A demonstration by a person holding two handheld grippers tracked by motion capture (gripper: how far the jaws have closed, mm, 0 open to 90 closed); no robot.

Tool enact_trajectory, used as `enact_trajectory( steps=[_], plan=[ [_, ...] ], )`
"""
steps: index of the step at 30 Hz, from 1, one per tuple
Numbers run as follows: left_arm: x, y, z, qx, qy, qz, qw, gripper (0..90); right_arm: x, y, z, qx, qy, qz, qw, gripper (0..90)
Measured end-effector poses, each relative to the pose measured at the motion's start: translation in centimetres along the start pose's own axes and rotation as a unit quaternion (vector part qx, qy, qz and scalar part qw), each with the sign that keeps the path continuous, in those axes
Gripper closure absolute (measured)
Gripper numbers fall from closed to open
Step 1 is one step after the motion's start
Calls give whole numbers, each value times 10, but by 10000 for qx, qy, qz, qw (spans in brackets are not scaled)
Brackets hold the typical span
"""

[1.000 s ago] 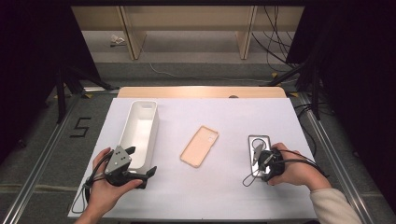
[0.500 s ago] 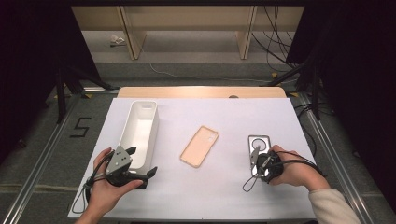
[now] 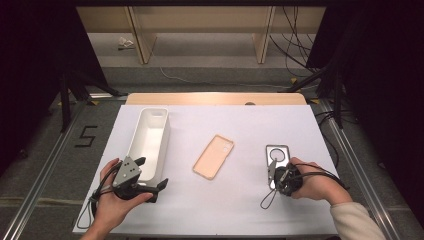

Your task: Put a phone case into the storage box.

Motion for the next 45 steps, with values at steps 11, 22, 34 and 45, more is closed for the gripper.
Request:
enact_trajectory(
  steps=[11,22,34,45],
  plan=[
    [0,0,0,-4,-13,13,10000,2,3,0,-1,60,-123,18,9999,791],
    [-1,0,0,-5,-10,21,10000,2,3,-1,-2,81,-185,69,9998,853],
    [-1,0,0,-11,-21,22,10000,3,4,-2,-1,111,-183,51,9998,880],
    [0,0,-1,-33,-20,9,10000,6,-1,-9,-4,-267,19,62,9996,886]
  ],
)
Point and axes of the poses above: each handheld gripper's, and its own axes: y roughly forward along the jaws, z roughly out of its underside, x roughly to its left, the point moved 10 cm from there along y, roughly forward along the jaws, and after that the axes turned 9 degrees about z, right-handed, at the moved point
